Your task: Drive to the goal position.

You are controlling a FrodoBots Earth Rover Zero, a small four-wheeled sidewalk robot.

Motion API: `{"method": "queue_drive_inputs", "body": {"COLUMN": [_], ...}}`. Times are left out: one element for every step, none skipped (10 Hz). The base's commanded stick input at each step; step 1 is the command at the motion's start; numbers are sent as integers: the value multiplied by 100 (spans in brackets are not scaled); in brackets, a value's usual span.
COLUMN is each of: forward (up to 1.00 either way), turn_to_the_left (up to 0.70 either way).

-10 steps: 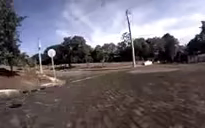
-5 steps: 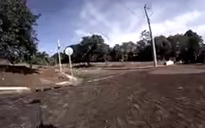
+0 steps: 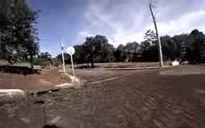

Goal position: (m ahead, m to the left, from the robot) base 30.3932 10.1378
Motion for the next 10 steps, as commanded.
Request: {"method": "queue_drive_inputs", "body": {"forward": [100,100,100,100,100,100,100,100,100,100], "turn_to_the_left": [0,0,0,0,0,0,0,0,0,-5]}}
